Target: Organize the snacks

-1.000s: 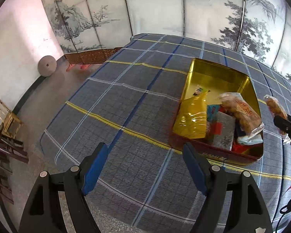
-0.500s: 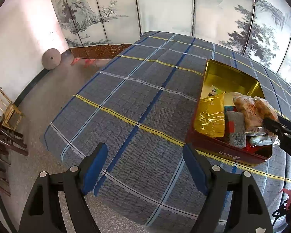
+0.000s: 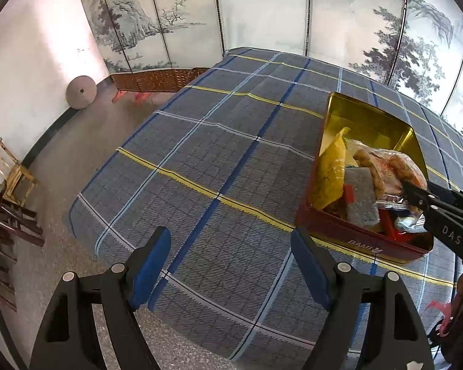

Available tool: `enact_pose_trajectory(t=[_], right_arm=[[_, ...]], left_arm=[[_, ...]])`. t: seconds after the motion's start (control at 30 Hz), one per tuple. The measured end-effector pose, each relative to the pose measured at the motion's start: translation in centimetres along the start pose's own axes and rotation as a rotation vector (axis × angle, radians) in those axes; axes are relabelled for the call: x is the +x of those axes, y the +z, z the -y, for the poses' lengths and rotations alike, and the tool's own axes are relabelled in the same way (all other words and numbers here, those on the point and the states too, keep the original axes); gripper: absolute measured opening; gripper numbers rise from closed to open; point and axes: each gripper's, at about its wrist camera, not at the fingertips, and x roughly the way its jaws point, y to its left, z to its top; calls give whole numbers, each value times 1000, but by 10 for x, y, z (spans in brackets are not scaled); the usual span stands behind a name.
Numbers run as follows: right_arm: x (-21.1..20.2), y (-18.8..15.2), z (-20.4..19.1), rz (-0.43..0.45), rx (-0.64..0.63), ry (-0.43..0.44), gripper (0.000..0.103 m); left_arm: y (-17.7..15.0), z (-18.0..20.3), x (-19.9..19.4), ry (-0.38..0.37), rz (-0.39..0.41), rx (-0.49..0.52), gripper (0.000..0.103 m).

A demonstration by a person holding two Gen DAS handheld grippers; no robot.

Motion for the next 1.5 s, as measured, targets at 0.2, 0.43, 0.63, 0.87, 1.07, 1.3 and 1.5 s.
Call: enact_pose_trajectory(t=[0.2, 0.43, 0.63, 0.87, 1.07, 1.3, 1.5], right_arm=[[-2, -1, -2, 7, -2, -8, 41], [-6, -2, 1, 7, 11, -10, 45], [-17, -1, 0, 30, -10, -23, 66], [-28, -5, -4, 45, -25, -11, 78], [-49, -13, -4, 70, -27, -15, 84], [-61, -28, -1, 68, -38, -27, 84], [-63, -36, 1, 55, -47, -30, 84]], left_arm=[[-1, 7, -4, -1, 5, 15, 77], [-1, 13, -7, -4, 8, 27, 77], [-2, 19, -10, -11, 11, 36, 77], [-2, 24, -15, -12, 20, 45, 77], [-2, 28, -17, -11, 25, 53, 77], [-4, 35, -20, -18, 29, 70, 77], [-5, 41, -21, -21, 27, 79, 77]])
